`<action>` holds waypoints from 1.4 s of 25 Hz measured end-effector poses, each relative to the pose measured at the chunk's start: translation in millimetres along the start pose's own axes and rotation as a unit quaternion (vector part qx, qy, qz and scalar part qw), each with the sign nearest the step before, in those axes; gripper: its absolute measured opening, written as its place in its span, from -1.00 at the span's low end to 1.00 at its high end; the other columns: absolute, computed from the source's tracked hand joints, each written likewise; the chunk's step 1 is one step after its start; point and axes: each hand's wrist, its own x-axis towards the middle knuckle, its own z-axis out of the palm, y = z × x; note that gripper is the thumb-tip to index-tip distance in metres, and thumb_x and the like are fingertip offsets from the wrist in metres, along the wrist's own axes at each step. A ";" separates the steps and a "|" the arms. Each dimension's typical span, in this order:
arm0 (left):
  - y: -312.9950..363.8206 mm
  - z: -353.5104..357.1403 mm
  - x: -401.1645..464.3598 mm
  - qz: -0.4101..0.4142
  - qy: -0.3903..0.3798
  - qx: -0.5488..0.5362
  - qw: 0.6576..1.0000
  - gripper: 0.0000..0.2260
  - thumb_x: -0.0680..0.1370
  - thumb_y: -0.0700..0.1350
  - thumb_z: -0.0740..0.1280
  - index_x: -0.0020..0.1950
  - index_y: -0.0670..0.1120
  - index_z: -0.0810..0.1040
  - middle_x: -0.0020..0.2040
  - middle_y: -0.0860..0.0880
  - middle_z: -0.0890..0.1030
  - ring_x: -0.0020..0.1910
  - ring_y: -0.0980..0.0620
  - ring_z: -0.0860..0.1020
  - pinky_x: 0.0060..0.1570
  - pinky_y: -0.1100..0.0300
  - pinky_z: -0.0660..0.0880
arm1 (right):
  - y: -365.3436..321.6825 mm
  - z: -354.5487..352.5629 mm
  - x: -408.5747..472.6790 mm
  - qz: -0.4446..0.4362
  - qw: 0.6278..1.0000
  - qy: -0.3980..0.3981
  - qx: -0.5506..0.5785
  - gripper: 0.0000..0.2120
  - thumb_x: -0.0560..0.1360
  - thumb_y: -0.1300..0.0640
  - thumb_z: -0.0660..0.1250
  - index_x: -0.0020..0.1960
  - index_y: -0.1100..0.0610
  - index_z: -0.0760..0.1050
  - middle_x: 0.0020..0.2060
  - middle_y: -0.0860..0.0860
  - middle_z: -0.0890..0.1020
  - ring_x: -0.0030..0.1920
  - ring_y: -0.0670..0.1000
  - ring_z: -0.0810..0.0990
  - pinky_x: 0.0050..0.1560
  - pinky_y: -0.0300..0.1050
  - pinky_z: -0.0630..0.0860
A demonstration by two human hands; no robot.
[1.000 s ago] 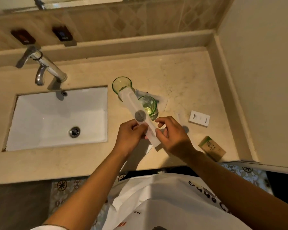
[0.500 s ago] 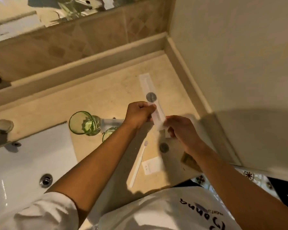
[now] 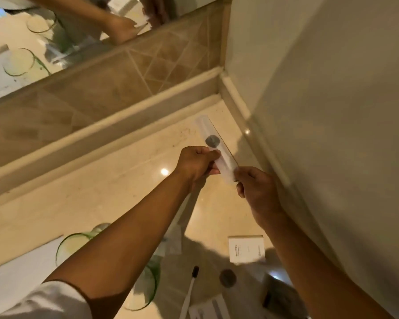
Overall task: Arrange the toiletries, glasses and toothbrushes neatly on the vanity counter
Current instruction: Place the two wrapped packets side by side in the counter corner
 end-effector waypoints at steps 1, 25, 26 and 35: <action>1.6 1.8 5.0 -0.004 -0.004 -0.002 1.000 -0.93 0.56 -0.28 0.43 -0.02 -0.29 0.61 -0.15 -0.33 0.67 -0.34 -0.08 0.65 -0.26 0.13 0.70 | -0.8 2.4 6.2 0.005 1.000 0.008 0.005 -0.83 0.58 0.12 0.37 -0.13 0.17 0.62 -0.50 -0.06 0.52 -0.50 -0.13 0.42 -0.49 -0.30 0.39; 14.7 11.7 48.4 0.326 0.113 0.504 0.792 -0.74 0.59 0.11 0.33 -0.01 -0.08 0.57 -0.05 -0.04 0.57 -0.04 -0.07 0.54 -0.12 -0.02 0.54 | 6.7 30.7 0.2 -0.106 0.971 0.176 -0.120 -0.55 0.57 0.15 0.36 0.42 -0.04 0.39 0.01 -0.14 0.63 -0.03 -0.21 0.63 -0.05 -0.27 0.61; 16.1 6.9 50.9 0.370 0.104 0.525 0.759 -0.74 0.60 0.09 0.32 0.13 -0.07 0.57 0.10 -0.07 0.56 0.11 -0.10 0.51 0.02 -0.04 0.53 | 7.4 31.0 -0.2 -0.131 0.963 0.156 -0.179 -0.56 0.56 0.13 0.35 0.41 -0.07 0.39 0.13 -0.15 0.56 0.09 -0.19 0.57 0.02 -0.25 0.59; 13.6 -4.6 66.5 0.375 -0.025 0.673 0.637 -0.31 0.58 0.32 0.18 0.60 -0.01 0.15 0.67 -0.15 0.05 0.67 -0.15 -0.03 0.63 -0.09 -0.02 | 14.3 30.4 7.0 -0.232 0.799 0.097 -0.546 -0.39 0.52 0.07 0.28 0.53 0.17 0.25 0.48 0.15 0.34 0.48 0.12 0.29 0.40 0.11 0.38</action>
